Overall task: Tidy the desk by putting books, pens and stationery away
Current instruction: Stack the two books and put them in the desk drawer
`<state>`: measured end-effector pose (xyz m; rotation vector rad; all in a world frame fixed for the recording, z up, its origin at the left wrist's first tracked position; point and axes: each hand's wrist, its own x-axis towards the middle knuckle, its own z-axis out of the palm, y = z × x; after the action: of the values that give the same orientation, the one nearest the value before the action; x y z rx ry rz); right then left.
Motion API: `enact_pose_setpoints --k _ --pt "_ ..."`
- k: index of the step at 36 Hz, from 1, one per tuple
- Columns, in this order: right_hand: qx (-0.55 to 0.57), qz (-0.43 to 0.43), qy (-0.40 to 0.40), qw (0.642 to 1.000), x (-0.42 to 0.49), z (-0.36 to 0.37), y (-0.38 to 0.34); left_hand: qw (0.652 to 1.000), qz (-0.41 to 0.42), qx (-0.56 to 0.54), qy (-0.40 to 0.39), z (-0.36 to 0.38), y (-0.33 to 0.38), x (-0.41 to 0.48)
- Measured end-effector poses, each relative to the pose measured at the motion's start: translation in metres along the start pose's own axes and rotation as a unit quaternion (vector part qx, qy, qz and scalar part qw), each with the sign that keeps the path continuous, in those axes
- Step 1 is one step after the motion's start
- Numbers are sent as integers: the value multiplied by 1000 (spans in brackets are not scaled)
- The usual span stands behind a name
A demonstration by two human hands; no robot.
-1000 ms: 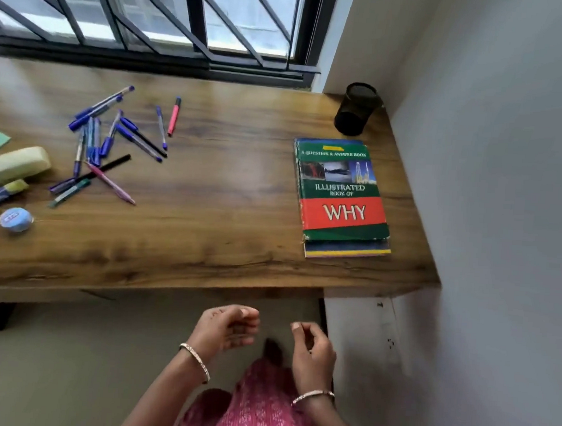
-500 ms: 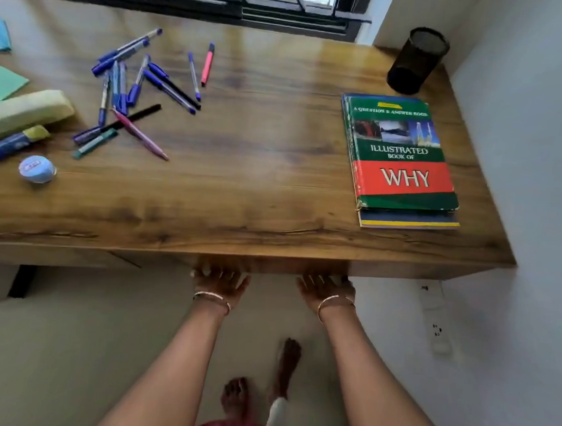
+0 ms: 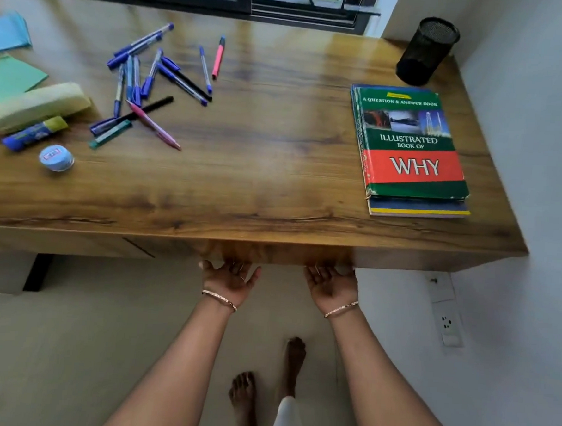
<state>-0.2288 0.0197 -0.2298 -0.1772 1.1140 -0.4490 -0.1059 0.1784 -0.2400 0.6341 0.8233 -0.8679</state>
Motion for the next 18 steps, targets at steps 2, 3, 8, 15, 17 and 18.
enact_pose_setpoints --k 2,3,8,15,17,18 --pt "-5 -3 4 1000 0 -2 1 1000 8 8 11 -1 -3 -1" --pt "-5 -4 9 1000 -2 -4 3 1000 11 12 15 -2 -5 -3" --pt "12 1 28 1000 -18 -29 15 999 10 13 30 -27 -17 -18" --pt "12 28 37 999 -52 -85 34 999 -29 -3 32 -80 -36 -54" --pt "13 36 36 999 -68 -98 37 999 -43 -9 32 -93 -40 -67" --pt "15 38 39 998 -76 -103 38 998 -48 -12 37 -98 -43 -74"
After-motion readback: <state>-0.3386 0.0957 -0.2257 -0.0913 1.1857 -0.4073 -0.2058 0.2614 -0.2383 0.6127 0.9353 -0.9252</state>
